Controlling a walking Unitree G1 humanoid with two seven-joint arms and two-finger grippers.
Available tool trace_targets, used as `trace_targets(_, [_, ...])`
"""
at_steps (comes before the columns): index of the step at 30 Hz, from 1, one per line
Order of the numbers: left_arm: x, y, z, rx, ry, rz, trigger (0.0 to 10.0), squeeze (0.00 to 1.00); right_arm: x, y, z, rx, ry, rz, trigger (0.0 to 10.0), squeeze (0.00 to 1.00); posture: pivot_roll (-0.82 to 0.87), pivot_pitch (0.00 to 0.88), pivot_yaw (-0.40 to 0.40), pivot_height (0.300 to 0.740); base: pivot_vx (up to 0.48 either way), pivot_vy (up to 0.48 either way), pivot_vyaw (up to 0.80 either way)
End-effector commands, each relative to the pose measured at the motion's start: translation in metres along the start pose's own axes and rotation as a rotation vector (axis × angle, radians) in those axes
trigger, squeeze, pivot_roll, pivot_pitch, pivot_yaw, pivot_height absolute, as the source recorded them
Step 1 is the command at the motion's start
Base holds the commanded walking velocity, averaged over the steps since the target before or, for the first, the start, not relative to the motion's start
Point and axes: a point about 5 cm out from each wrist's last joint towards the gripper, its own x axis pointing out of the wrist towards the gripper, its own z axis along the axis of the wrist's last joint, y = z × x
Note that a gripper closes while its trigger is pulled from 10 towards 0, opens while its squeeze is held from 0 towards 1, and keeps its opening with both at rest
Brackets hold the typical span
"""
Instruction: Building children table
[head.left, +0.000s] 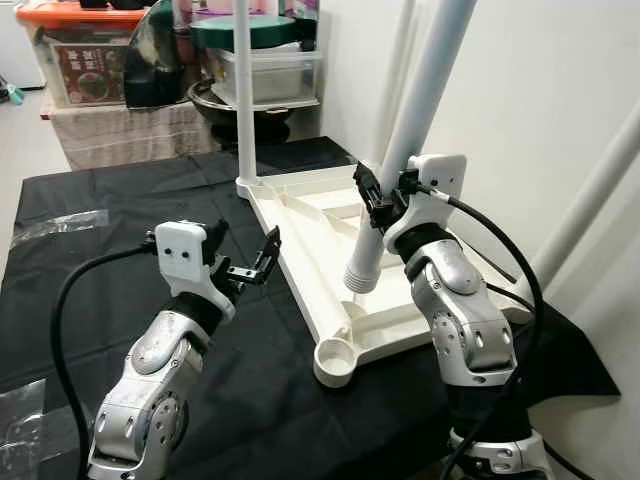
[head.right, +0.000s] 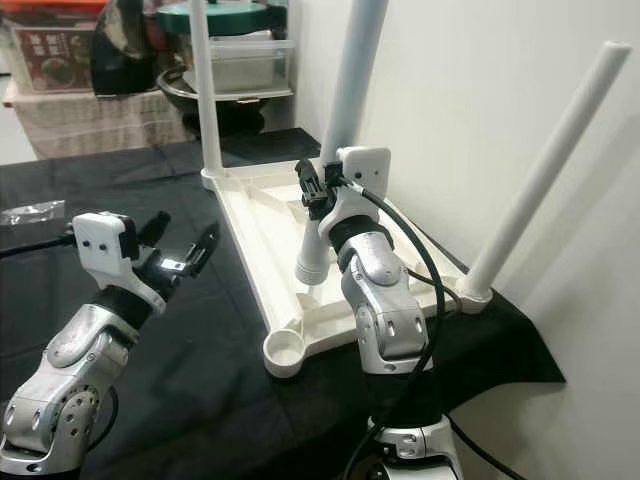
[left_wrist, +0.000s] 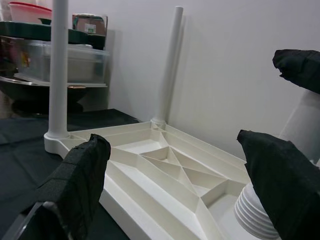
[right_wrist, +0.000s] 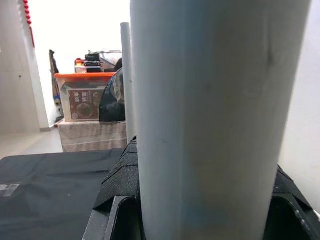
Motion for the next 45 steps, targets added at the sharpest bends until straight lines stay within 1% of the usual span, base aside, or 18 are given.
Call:
trace_targets(1, [-0.0005,-0.001,-0.0013,0.012,0.014,-0.01,10.0,0.0,-0.0001,-0.0014,0.004,0.001,-0.025,-0.009,10.0,0.0,0.05,0.0,-0.067,0.74,0.0,0.0,0.0])
trace_targets(4, [-0.0005,-0.0009,-0.0012,0.005,0.012,-0.008,10.0,0.0,-0.0003,-0.0009,0.0037,0.002,-0.025,-0.009,10.0,0.0,0.05,0.0,-0.066,0.74,0.0,0.0,0.0])
trace_targets(5, [-0.0002,-0.0011,-0.0014,0.014,0.017,-0.01,10.0,0.0,-0.0003,-0.0008,0.0036,0.002,-0.025,-0.009,10.0,0.0,0.06,0.0,-0.065,0.74,0.0,0.0,0.0])
trace_targets(7, [0.0003,0.0002,-0.0035,0.057,0.042,-0.008,10.0,0.0,-0.0004,-0.0003,0.0034,0.005,-0.025,-0.01,10.0,0.0,0.06,0.0,-0.064,0.74,0.0,0.0,0.0])
trace_targets(11, [0.0006,0.0013,-0.0052,0.076,0.055,-0.005,10.0,0.0,-0.0003,0.0,0.0034,0.007,-0.025,-0.01,10.0,0.0,0.06,0.0,-0.063,0.74,0.239,-0.267,0.0])
trace_targets(13, [0.0004,0.0011,-0.0048,0.072,0.051,-0.006,10.0,0.0,-0.0005,-0.0002,0.0032,0.007,-0.025,-0.011,10.0,0.0,0.06,0.0,-0.063,0.74,0.27,-0.394,0.0])
trace_targets(15, [-0.0004,-0.0009,-0.0022,0.035,0.027,-0.014,10.0,0.0,-0.0008,-0.0006,0.0027,0.007,-0.024,-0.012,10.0,0.0,0.06,0.0,-0.061,0.74,0.129,-0.201,0.0])
trace_targets(20, [-0.0009,-0.0029,-0.003,0.02,0.032,-0.024,10.0,0.0,-0.0009,-0.0007,0.0025,0.008,-0.023,-0.013,10.0,0.0,0.06,0.0,-0.062,0.74,0.0,0.0,0.0])
trace_targets(35, [-0.0019,-0.0039,-0.0064,0.032,0.055,-0.034,10.0,0.0,-0.0006,0.0006,0.0023,0.01,-0.025,-0.012,10.0,0.0,0.06,0.0,-0.057,0.74,0.0,0.0,0.0])
trace_targets(39, [-0.0011,-0.0035,-0.0046,0.031,0.039,-0.032,10.0,0.0,-0.0006,0.0009,0.0022,0.012,-0.027,-0.014,10.0,0.0,0.06,0.0,-0.056,0.74,0.0,0.0,0.0])
trace_targets(40, [-0.0011,-0.0035,-0.0054,0.038,0.049,-0.036,10.0,0.0,-0.0006,0.001,0.0023,0.013,-0.027,-0.014,10.0,0.0,0.06,0.0,-0.056,0.74,0.0,0.0,0.0])
trace_targets(43, [-0.0012,-0.0041,-0.0055,0.038,0.051,-0.042,10.0,0.0,-0.0005,0.0012,0.0023,0.014,-0.028,-0.014,10.0,0.0,0.06,0.0,-0.055,0.74,0.0,-0.45,0.0])
trace_targets(44, [-0.0015,-0.0049,-0.0062,0.055,0.061,-0.05,10.0,0.0,-0.0004,0.0013,0.0024,0.015,-0.029,-0.013,10.0,0.0,0.07,0.0,-0.056,0.74,0.0,-0.454,0.0])
trace_targets(45, [-0.0017,-0.0051,-0.0059,0.054,0.058,-0.051,10.0,0.0,-0.0003,0.0014,0.0025,0.016,-0.029,-0.013,10.0,0.0,0.07,0.0,-0.056,0.74,0.0,-0.458,0.0])
